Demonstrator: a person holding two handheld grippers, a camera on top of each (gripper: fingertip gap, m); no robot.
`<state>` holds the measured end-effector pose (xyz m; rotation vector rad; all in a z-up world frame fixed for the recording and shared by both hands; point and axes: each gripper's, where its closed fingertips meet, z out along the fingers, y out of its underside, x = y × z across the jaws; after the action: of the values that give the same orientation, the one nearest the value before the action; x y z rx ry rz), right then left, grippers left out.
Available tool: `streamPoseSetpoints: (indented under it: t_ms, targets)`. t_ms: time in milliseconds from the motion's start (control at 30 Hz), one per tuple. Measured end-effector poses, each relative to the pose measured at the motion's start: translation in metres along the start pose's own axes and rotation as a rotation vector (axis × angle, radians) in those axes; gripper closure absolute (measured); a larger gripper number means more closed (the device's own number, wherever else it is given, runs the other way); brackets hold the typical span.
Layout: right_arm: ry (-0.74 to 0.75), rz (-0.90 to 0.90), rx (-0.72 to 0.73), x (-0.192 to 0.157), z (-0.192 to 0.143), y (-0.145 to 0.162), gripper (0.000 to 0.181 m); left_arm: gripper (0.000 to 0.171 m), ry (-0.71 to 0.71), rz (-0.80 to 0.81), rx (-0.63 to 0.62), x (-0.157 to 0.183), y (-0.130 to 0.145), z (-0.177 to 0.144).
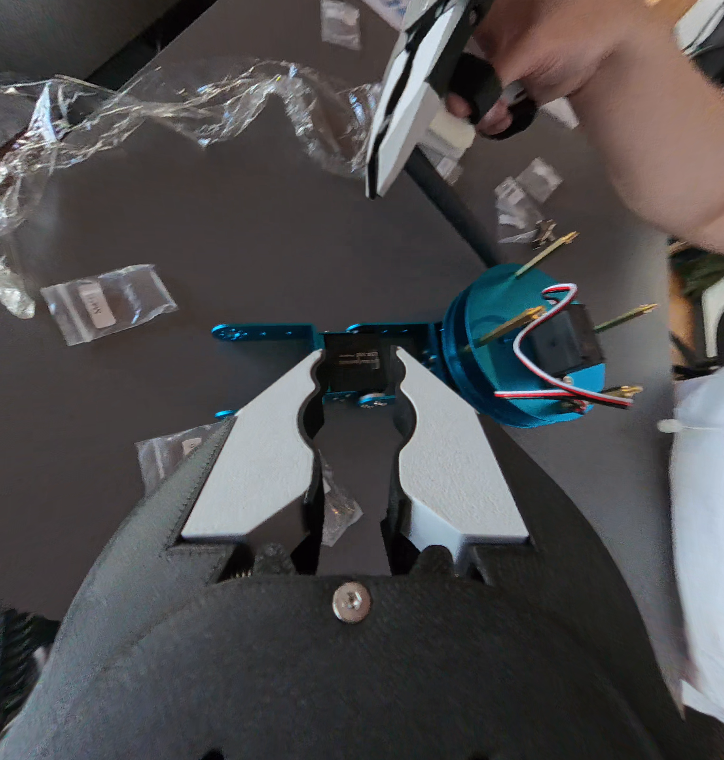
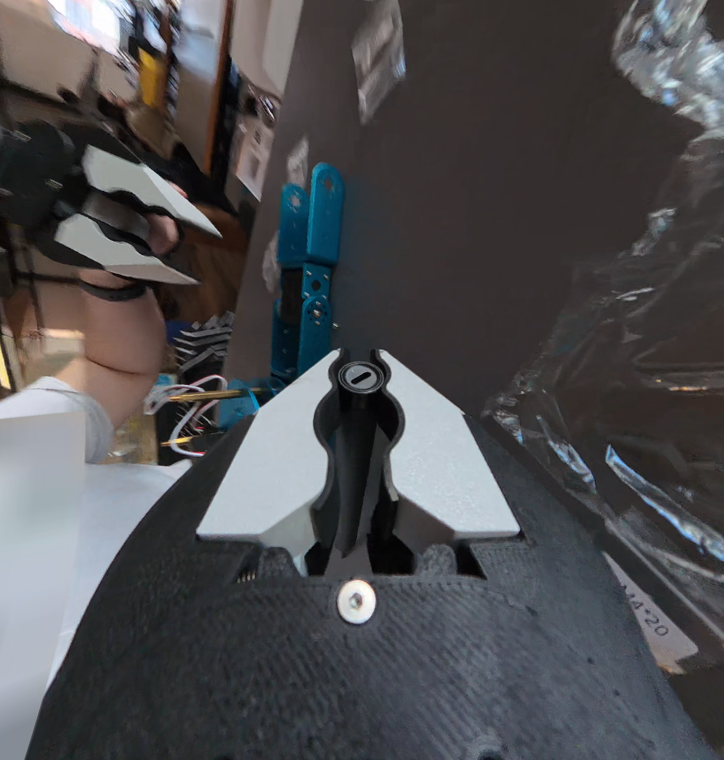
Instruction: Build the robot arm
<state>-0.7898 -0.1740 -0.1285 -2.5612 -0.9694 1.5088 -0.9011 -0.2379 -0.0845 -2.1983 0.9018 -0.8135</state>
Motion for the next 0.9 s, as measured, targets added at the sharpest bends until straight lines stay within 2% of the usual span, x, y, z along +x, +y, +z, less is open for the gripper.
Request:
streamPoseSetpoints:
  t_ms: [167, 267, 367, 467, 533, 633, 700, 767, 833, 900]
  targets:
    - [0.245, -0.072, -0.145, 0.027, 0.020, 0.011, 0.168, 0.138, -0.104, 0.034, -0.161, -0.006, 0.010, 0.023]
    - [0.294, -0.108, -0.134, 0.026, 0.023, 0.010, 0.168, 0.125, -0.145, 0.021, -0.227, -0.001, 0.015, 0.035]
    - [0.308, -0.127, -0.138, 0.026, 0.023, 0.012, 0.166, 0.113, -0.285, 0.086, -0.369, -0.011, 0.026, 0.045]
    - [0.311, -0.151, -0.097, 0.024, 0.018, 0.015, 0.155, 0.112, -0.293, 0.049, -0.461, -0.004, 0.033, 0.058]
    - [0.344, -0.203, -0.049, 0.024, 0.011, 0.015, 0.142, 0.111, -0.366, 0.078, -0.543, -0.012, 0.039, 0.059]
    - [0.359, -0.280, 0.086, 0.007, -0.006, 0.018, 0.138, 0.114, -0.403, 0.079, -0.640, -0.014, 0.051, 0.062]
    - [0.272, -0.320, 0.181, -0.019, -0.016, 0.029, 0.136, 0.116, -0.432, 0.105, -0.661, -0.016, 0.053, 0.063]
    - [0.026, -0.316, 0.234, -0.061, -0.019, 0.049, 0.135, 0.116, -0.449, 0.119, -0.641, -0.017, 0.051, 0.065]
    - [-0.141, -0.303, 0.217, -0.085, -0.022, 0.075, 0.133, 0.116, -0.473, 0.130, -0.591, -0.017, 0.049, 0.065]
    - [-0.174, -0.312, 0.164, -0.088, -0.021, 0.098, 0.132, 0.117, -0.507, 0.149, -0.524, -0.016, 0.046, 0.063]
